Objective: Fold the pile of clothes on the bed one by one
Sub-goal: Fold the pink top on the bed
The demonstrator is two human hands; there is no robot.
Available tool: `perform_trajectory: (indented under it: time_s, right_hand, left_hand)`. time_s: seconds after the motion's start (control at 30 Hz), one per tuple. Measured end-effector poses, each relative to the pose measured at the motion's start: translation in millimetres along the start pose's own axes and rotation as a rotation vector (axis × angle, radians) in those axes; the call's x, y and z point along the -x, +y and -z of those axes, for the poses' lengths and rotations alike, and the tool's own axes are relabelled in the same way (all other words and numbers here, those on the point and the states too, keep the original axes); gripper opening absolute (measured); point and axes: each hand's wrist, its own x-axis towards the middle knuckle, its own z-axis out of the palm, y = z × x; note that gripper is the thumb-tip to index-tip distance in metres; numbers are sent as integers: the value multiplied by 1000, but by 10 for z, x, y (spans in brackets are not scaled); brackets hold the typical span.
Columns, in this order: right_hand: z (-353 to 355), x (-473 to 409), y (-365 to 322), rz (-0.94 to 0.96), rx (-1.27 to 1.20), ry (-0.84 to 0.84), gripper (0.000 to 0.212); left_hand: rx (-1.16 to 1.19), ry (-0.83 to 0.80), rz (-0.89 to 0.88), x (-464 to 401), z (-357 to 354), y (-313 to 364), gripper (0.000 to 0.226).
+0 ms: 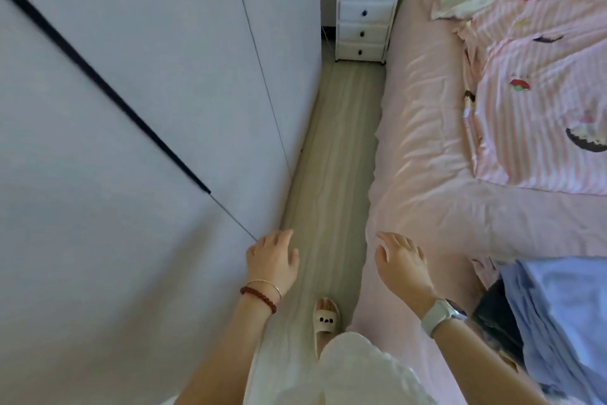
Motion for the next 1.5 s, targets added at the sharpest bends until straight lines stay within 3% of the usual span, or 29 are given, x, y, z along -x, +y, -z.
perform_trajectory:
  time_s: [0.53, 0.87, 1.17, 1.5]
  right_hand:
    - [1621, -2847, -28, -334, -75, 319, 40]
    - [2803, -4636, 207, -601, -207, 402, 40]
    - [3806, -6072, 1411, -783, -333, 559, 39]
    - [4783, -7366, 3002, -913, -429, 607, 42]
  left_hand:
    - [-176, -18, -505, -4079, 1209, 1794, 43]
    - [-234, -95, -768, -6405, 1820, 3269, 43]
    - [-324, -124, -1042, -7935, 1828, 5496, 43]
    - [-441, -238, -1177, -9174, 1395, 7736, 47]
